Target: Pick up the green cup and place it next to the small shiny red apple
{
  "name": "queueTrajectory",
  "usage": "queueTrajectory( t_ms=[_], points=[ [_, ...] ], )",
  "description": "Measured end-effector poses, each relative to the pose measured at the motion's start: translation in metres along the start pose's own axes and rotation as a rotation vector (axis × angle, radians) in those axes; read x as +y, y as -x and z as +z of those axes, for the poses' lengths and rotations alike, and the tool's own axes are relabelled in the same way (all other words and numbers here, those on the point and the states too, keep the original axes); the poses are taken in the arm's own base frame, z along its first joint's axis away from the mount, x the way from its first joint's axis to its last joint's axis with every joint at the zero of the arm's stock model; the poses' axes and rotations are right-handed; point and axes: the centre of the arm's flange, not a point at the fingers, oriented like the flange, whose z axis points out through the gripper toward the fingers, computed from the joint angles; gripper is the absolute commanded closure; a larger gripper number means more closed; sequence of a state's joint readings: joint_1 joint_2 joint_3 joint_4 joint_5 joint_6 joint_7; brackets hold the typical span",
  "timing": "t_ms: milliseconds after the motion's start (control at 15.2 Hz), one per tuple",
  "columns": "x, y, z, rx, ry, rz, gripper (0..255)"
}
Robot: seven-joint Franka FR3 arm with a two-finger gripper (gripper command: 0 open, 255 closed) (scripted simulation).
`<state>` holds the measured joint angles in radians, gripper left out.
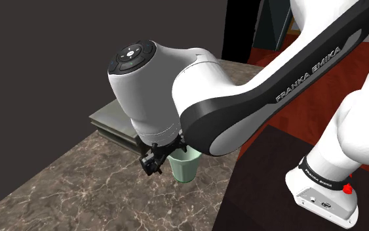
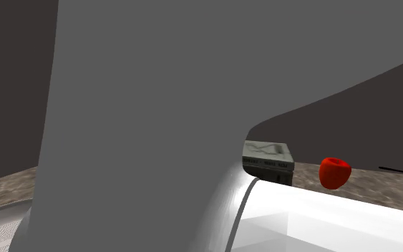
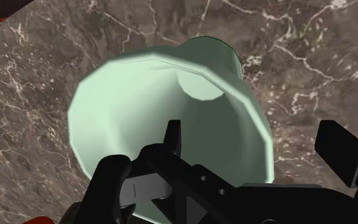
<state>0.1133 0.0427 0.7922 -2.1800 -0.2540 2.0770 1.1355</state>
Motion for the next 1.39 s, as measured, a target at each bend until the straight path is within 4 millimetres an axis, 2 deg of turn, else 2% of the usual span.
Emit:
queueTrajectory(
  t_ms=[132, 198, 858, 1386],
  points=[
    [0.000, 0.000, 0.000, 0.000, 0.000, 0.000, 0],
    [0.000, 0.000, 0.000, 0.000, 0.000, 0.000, 255],
    [0.000, 0.000, 0.000, 0.000, 0.000, 0.000, 255],
    [0.006, -0.004, -0.036, 0.000, 0.000, 0.000, 255]
  ],
)
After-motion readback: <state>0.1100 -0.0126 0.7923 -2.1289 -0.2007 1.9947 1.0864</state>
